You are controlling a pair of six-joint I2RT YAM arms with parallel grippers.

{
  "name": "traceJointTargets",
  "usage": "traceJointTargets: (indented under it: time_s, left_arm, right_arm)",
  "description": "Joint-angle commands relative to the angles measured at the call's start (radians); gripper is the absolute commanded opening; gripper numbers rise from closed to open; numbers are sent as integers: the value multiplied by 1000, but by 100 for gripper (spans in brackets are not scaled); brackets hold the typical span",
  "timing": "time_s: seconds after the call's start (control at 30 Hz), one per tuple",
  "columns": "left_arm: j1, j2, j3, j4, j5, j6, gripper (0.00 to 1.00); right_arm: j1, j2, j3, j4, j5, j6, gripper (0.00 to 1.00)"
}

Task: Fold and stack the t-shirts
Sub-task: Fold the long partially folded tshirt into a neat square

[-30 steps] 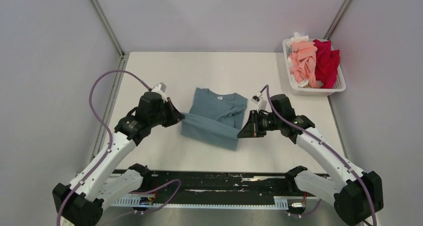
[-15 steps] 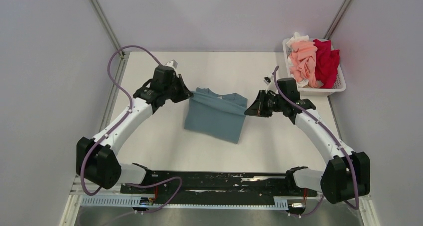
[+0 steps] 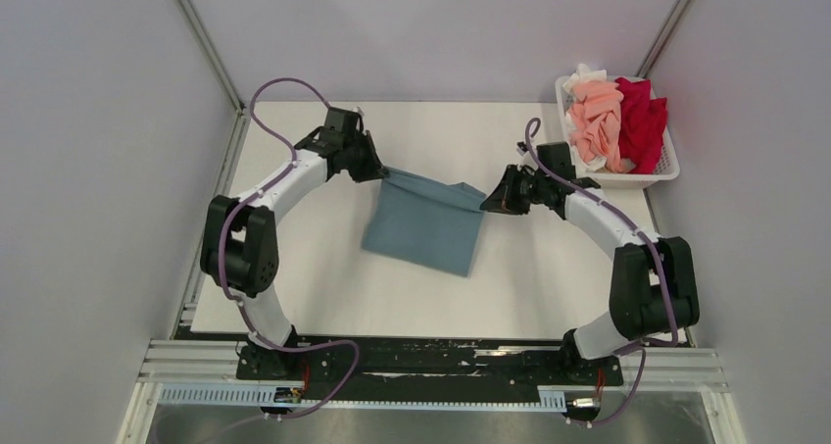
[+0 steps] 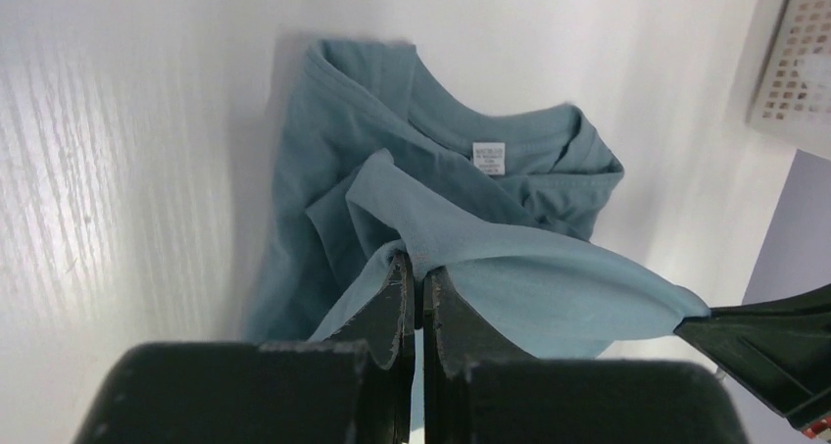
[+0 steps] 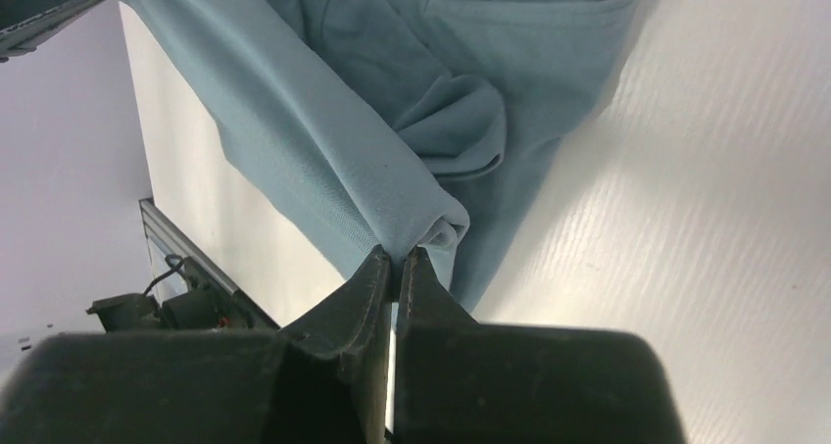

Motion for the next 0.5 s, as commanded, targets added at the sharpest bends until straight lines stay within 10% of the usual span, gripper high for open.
traceJointTargets:
  time_s: [0.0,0.33,0.4,0.47]
  left_arm:
    - [55,92,98,38,-57,36,0]
    - [69,263,203,42,-43,22,6]
    - [71,291,236,29,-32,31,23]
    - [71,306,276,-7,-11,40,63]
  right_arm:
    - [-33,75,40,60,80,-8,0]
    - [-47,242,87,179,188,1,13]
    - [-51,281,116,184,185,0,20]
    - [-51,288,141,184,161,3,36]
